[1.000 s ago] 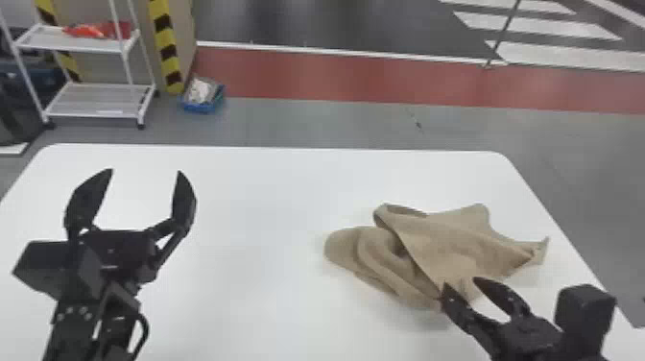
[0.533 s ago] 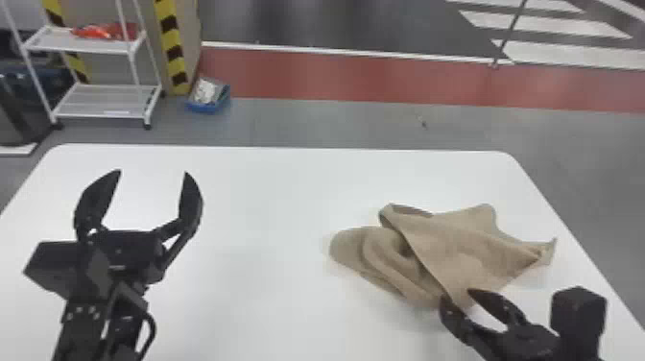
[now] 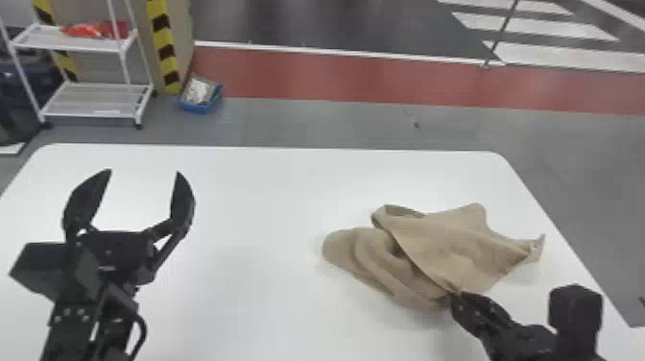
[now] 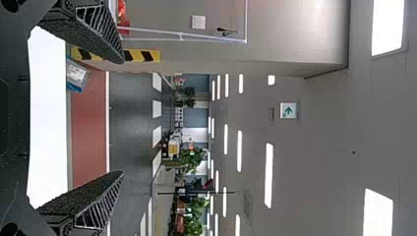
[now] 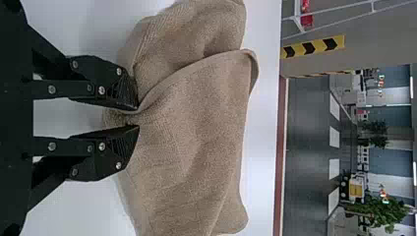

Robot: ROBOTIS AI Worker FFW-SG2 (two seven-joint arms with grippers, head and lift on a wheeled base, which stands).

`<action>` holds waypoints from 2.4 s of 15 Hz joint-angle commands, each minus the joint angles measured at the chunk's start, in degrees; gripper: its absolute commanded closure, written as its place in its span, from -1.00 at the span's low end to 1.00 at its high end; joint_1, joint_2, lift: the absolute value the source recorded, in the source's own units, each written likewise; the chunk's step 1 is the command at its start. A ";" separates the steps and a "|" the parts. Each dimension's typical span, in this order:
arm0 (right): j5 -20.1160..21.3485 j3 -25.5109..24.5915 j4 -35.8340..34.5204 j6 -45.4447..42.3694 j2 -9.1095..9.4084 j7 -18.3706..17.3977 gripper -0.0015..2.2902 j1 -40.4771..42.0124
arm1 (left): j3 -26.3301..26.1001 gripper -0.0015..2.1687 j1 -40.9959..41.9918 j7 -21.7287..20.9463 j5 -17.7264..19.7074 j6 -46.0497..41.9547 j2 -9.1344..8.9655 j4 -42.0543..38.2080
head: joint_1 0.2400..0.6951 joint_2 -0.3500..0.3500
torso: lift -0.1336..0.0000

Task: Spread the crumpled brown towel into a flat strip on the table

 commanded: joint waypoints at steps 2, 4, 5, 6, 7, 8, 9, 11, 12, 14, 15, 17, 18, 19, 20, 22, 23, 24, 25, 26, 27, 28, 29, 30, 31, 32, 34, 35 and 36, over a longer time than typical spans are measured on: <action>-1.08 -0.39 -3.75 -1.86 0.52 -0.03 0.54 0.38 | 0.08 -0.92 0.01 0.00 0.05 0.00 -0.01 0.00 | 1.00 -0.45 | -0.86; -4.69 -1.01 -7.44 -5.20 0.87 -0.73 0.54 0.03 | 0.00 -0.92 0.01 0.00 -0.04 0.00 -0.01 0.09 | 1.00 -0.44 | -0.86; -7.06 -2.59 -8.14 -5.55 0.78 -0.91 0.54 -2.61 | 0.00 -0.92 -0.08 0.00 -0.12 0.00 -0.01 0.00 | 1.00 -0.43 | -0.86; -10.49 -6.02 -8.14 -3.44 0.52 -0.99 0.54 -6.83 | 0.00 -0.92 0.01 0.00 -0.12 0.00 0.08 -0.09 | 1.00 -0.40 | -0.86; -11.37 -9.88 -7.44 -0.63 0.17 -2.40 0.54 -12.01 | 0.08 -0.92 0.19 0.00 -0.04 0.00 0.34 -0.35 | 1.00 -0.40 | -0.86; -11.54 -13.22 -4.62 1.48 -0.80 -5.39 0.54 -16.85 | 0.17 -0.92 0.45 0.09 0.05 0.00 0.52 -0.53 | 1.00 -0.44 | -0.86; -11.63 -15.07 0.30 1.65 -2.29 -8.02 0.54 -20.01 | 0.26 -0.92 0.54 0.00 0.14 0.00 0.52 -0.71 | 1.00 -0.51 | -0.86; -11.54 -16.65 7.94 1.65 -5.99 -8.82 0.54 -23.26 | 0.00 -0.93 0.62 -0.09 0.14 0.00 0.60 -0.88 | 1.00 -0.79 | -0.86; -11.63 -18.06 10.14 1.13 -7.48 -8.82 0.54 -23.44 | -0.18 -0.92 0.54 -0.53 0.14 0.00 0.60 -0.88 | 1.00 -0.87 | -0.86; -11.81 -19.82 16.47 -3.44 -7.39 -9.61 0.54 -22.56 | -1.15 -0.92 0.19 -1.85 0.05 1.41 0.60 -0.88 | 1.00 -1.00 | -0.86; -12.07 -20.52 19.02 -5.55 -7.39 -9.61 0.54 -22.21 | -1.76 -0.92 -0.08 -2.55 0.05 2.11 0.60 -0.88 | 1.00 -1.00 | -0.86; -12.07 -20.52 22.97 -9.42 -7.30 -9.17 0.54 -21.06 | -4.49 -0.92 -1.13 -3.60 0.58 3.52 0.52 -0.79 | 1.00 -1.00 | -0.86; -12.07 -19.90 24.03 -11.71 -7.22 -8.82 0.54 -20.19 | -6.33 -0.92 -1.75 -4.48 0.67 5.62 0.43 -0.71 | 1.00 -1.00 | -0.86; -12.16 -19.02 24.47 -13.64 -6.78 -8.55 0.54 -19.31 | -9.32 -0.92 -2.80 -5.10 0.84 8.26 0.17 -0.27 | 1.00 -1.00 | -0.86; -12.25 -18.06 24.47 -15.22 -6.25 -8.46 0.54 -18.34 | -12.66 -0.92 -4.47 -6.24 1.72 9.84 -0.01 1.05 | 1.00 -1.00 | -0.86; -12.42 -16.39 22.36 -16.45 -4.58 -7.58 0.54 -16.05 | -17.58 -0.92 -7.11 -6.50 1.72 10.72 -0.63 4.22 | 1.00 -1.00 | -0.86; -12.77 -14.98 20.60 -17.51 -3.52 -7.58 0.54 -14.30 | -18.55 -0.92 -7.55 -6.59 1.46 10.72 -1.33 5.27 | 1.00 -1.00 | -0.86; -13.13 -13.49 19.37 -18.21 -2.91 -7.58 0.54 -12.89 | -19.25 -0.92 -7.99 -6.59 1.37 10.72 -1.42 5.62 | 1.00 -1.00 | -0.86; -13.21 -11.55 18.23 -18.74 -2.12 -7.67 0.54 -11.66 | -19.16 -0.92 -8.16 -6.42 1.37 10.55 -1.42 5.62 | 1.00 -1.00 | -0.86; -12.86 -9.53 17.96 -18.74 -1.59 -8.02 0.54 -11.22 | -18.72 -0.92 -8.16 -6.15 1.37 10.37 -1.42 5.62 | 1.00 -1.00 | -0.86; -11.54 -6.90 17.96 -18.74 -1.33 -8.64 0.54 -11.22 | -17.93 -0.92 -8.08 -5.62 1.37 9.84 -1.15 5.36 | 1.00 -1.00 | -0.86; -10.31 -4.26 18.40 -18.74 -1.33 -9.61 0.54 -11.57 | -17.14 -0.92 -7.72 -5.36 1.37 9.49 -0.80 5.10 | 1.00 -1.00 | -0.86; -9.35 -2.41 18.84 -17.86 -1.33 -9.78 0.54 -12.71 | -16.18 -0.92 -7.29 -5.10 1.37 8.79 -0.63 4.66 | 1.00 -1.00 | -0.86; -8.64 -0.66 18.93 -16.80 -1.33 -9.96 0.54 -13.51 | -15.03 -0.92 -6.58 -4.83 1.37 7.03 -0.63 4.39 | 1.00 -1.00 | -0.86; -8.03 1.63 18.75 -15.75 -1.33 -10.66 0.54 -13.86 | -13.71 -0.92 -5.88 -4.75 1.37 6.33 -0.54 3.95 | 1.00 -1.00 | -0.86; -7.68 4.18 17.88 -14.69 -1.42 -10.92 0.54 -13.95 | -12.57 -0.92 -5.79 -4.75 1.63 6.33 -0.36 3.78 | 1.00 -1.00 | -0.86; -5.48 10.33 15.94 -11.88 -1.33 -11.54 0.54 -14.30 | -11.34 -0.92 -5.70 -4.66 2.07 6.15 -0.36 3.78 | 1.00 -0.94 | -0.86; -4.34 13.32 14.98 -11.00 -1.42 -12.51 0.54 -14.38 | -11.08 -0.92 -5.70 -4.31 2.25 5.62 -0.36 3.78 | 1.00 -0.84 | -0.86; -4.25 15.87 14.45 -10.83 -1.42 -12.59 0.54 -14.38 | -10.90 -0.92 -5.70 -3.95 2.25 4.92 -0.36 3.78 | 1.00 -0.76 | -0.86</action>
